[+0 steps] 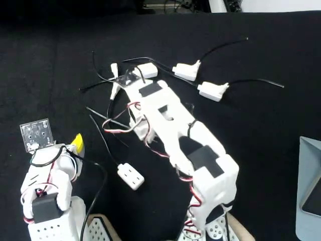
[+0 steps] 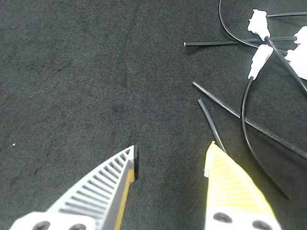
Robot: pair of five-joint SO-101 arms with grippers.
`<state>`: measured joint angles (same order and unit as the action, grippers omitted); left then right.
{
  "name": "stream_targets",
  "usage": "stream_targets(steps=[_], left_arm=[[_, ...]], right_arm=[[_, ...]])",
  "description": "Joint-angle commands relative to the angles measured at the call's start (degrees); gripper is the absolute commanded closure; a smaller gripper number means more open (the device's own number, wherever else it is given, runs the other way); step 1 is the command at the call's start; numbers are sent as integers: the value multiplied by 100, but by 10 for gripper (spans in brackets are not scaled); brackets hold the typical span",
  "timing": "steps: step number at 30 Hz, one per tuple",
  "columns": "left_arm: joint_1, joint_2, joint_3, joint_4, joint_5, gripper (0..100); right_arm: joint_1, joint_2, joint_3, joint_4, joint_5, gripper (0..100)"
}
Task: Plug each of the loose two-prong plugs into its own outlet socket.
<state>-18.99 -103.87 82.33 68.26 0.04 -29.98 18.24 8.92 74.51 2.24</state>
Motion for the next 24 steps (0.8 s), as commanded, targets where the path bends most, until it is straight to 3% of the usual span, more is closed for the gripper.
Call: stream_targets(steps=[1,6,13,18,24], left_arm=[[-66,-35,-40,-62,-18,757],[-66,-35,-40,-62,-18,757],[-66,-35,-40,-62,-18,757],[-66,-35,-40,-62,-18,757],[-66,-35,-40,-62,-18,757]], right_arm=[[97,-488,48,-62,-114,809],[-62,-884,198,-79,316,883],[-563,-1156,963,-246,571,888],[-440,-1147,1358,-914,1187,888],[-246,-1279,1358,-993,1503,887]])
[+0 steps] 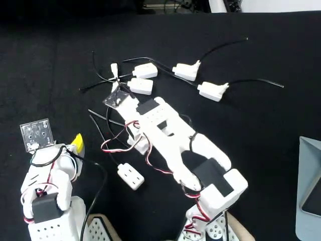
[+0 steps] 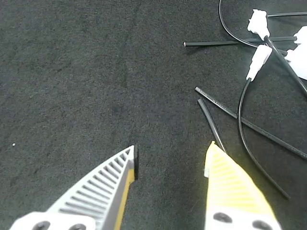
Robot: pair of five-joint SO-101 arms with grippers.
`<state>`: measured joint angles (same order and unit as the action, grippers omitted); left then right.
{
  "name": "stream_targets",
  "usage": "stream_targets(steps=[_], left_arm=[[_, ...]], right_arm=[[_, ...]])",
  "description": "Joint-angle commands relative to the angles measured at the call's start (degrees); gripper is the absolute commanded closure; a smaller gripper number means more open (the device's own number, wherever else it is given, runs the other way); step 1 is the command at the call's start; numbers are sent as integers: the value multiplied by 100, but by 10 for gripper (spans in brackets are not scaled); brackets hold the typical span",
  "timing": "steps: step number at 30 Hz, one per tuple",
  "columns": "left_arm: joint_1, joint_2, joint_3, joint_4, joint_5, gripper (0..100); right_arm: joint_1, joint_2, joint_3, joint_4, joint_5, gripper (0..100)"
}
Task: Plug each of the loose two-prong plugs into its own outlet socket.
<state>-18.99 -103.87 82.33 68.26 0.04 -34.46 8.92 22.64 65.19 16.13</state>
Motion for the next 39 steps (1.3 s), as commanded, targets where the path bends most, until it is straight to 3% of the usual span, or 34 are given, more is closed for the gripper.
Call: stream_targets(steps=[1,6,10,26,32,39], left_arm=[[-66,-35,-40,-62,-18,757],[-66,-35,-40,-62,-18,757],[-66,-35,-40,-62,-26,757],[-66,-35,-40,-62,-26,757],[-66,-35,-31,-62,-26,757],[-66,-35,-31,-62,-26,757]], right_arm=[[193,-409,-13,-62,149,887],[202,-629,-4,-62,334,879],[360,-488,101,-79,677,816],[580,338,84,-624,949,851],[580,347,84,-1029,949,959],[580,356,-382,-466,914,886]])
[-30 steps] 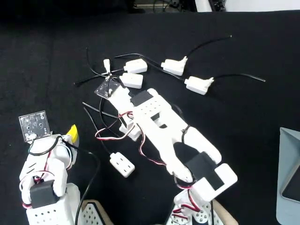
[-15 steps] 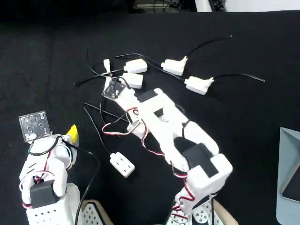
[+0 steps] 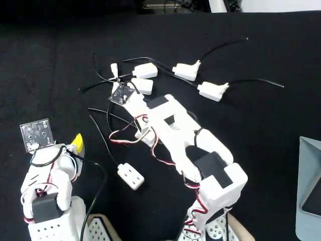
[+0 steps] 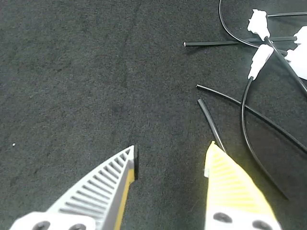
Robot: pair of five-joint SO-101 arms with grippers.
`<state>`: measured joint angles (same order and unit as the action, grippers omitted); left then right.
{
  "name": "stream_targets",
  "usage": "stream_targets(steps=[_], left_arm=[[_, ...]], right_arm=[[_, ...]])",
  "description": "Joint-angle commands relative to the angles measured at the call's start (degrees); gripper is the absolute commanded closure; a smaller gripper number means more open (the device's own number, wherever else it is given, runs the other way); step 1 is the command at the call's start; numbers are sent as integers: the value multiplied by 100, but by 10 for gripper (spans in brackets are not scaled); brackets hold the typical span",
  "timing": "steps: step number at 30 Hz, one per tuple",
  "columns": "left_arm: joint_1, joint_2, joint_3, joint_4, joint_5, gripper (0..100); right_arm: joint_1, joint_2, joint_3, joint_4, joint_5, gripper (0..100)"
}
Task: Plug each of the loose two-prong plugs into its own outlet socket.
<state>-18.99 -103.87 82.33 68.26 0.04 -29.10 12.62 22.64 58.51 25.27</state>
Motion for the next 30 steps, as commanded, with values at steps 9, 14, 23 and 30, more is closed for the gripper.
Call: stream_targets(steps=[9,14,23,30], left_arm=[[-66,-35,-31,-62,-26,757],[-66,-35,-31,-62,-26,757],[-66,-35,-92,-677,26,757],[-4,-35,-92,-1451,378,757]], right_arm=[[53,127,-444,404,53,944],[53,224,-857,862,193,988],[-26,-1429,-1464,1916,-448,987],[-308,-3002,-752,1864,-1187,987]])
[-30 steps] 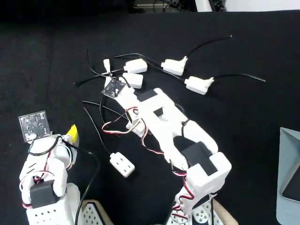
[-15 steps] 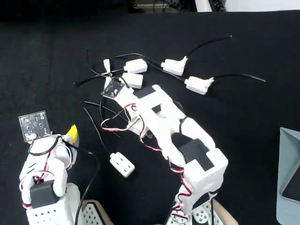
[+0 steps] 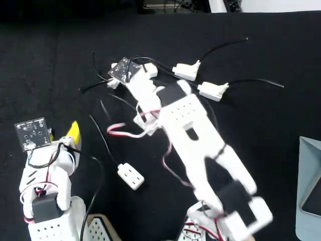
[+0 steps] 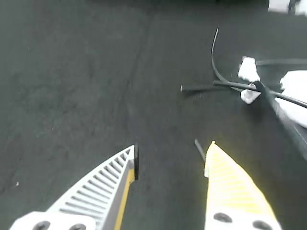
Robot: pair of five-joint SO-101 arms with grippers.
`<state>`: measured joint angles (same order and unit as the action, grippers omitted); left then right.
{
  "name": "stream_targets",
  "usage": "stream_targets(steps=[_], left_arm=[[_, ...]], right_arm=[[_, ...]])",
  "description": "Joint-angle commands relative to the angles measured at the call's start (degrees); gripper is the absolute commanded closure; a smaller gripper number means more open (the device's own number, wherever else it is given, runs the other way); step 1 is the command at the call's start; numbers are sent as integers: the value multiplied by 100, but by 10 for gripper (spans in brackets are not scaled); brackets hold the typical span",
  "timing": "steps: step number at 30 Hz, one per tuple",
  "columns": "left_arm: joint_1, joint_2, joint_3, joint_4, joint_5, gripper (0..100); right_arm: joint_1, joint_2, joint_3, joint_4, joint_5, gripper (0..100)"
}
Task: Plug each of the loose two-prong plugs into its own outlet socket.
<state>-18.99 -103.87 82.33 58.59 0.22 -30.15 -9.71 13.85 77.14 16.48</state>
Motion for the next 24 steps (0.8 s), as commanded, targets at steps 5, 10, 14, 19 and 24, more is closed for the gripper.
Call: stream_targets(steps=[5,10,14,19,24], left_arm=[[4,-35,-92,-958,659,757],[136,-35,-242,-1090,668,757],[716,-35,-505,-1073,668,757],[1429,-26,-725,-1073,668,759],[2044,-26,-1077,-985,624,758]], right_arm=[[-510,-2044,699,-185,-782,987],[-818,-3301,1393,-571,-1073,987],[-1152,-3969,2009,-1064,-1345,987],[-1477,-4426,2607,-1512,-1556,987],[-1697,-4523,2897,-1758,-1556,987]])
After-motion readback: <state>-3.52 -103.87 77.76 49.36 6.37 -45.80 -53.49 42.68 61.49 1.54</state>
